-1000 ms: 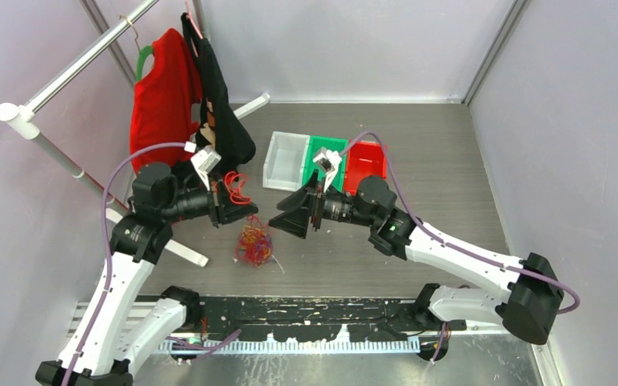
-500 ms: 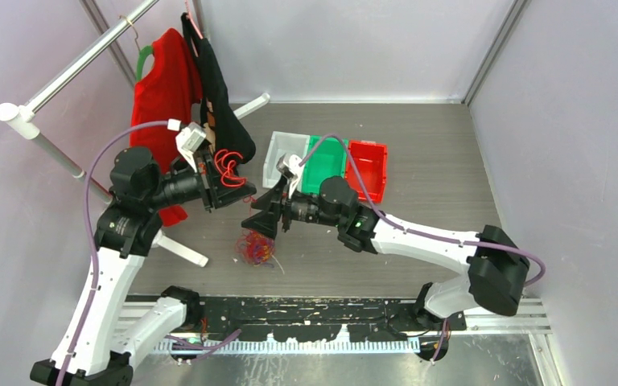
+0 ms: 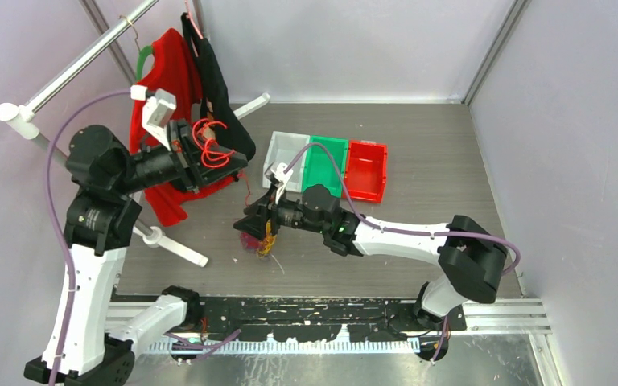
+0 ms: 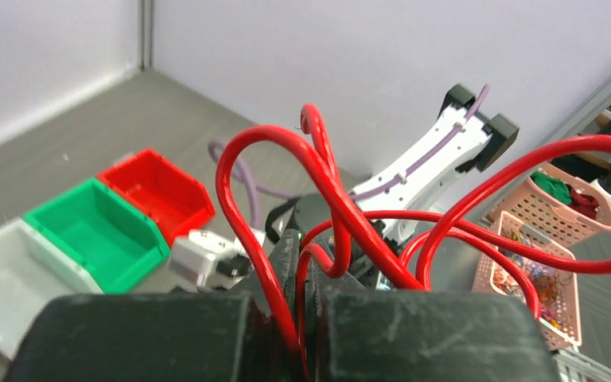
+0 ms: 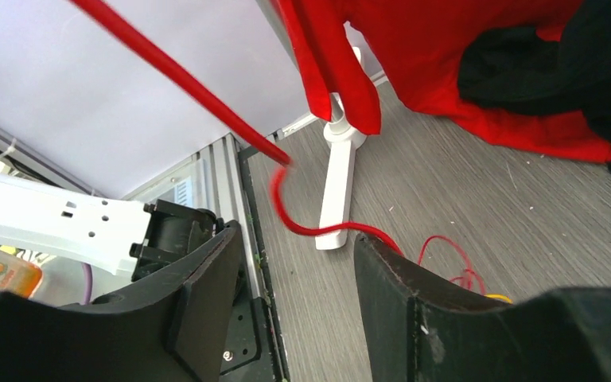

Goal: Untangle the cables
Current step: Untie the cable.

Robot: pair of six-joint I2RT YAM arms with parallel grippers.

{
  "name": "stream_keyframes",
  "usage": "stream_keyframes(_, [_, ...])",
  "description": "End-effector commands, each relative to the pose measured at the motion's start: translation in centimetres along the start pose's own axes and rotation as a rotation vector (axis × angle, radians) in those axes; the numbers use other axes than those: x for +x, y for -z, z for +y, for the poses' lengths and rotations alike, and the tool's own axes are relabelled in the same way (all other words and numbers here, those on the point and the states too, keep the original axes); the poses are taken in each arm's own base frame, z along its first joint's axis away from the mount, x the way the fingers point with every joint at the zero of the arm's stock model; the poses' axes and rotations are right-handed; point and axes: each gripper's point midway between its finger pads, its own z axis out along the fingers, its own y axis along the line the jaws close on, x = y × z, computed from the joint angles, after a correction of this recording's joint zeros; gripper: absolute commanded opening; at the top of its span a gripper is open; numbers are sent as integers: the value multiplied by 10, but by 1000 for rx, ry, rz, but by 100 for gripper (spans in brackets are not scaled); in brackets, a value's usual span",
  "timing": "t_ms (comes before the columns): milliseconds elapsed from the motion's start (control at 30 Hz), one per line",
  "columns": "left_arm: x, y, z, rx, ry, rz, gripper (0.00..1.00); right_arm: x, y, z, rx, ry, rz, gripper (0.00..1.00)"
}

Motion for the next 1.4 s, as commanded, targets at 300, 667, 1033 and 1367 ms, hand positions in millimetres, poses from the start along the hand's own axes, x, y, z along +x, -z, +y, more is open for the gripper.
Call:
stream_keyframes(300, [-100, 13, -62, 70, -266, -182, 0, 0, -10, -6, 15, -71, -67, 59])
stream_keyframes(667, [-142, 19, -84, 79, -367, -265, 0, 27, -1, -20, 67, -103, -12, 54])
stream_keyframes(1033, [-200, 33, -116, 68, -560, -411, 0, 52, 25, -46, 202, -124, 18, 51])
stream_keyframes(1367, [-228, 42, -119, 0, -655, -521, 0, 27, 38, -33, 192, -142, 28, 56])
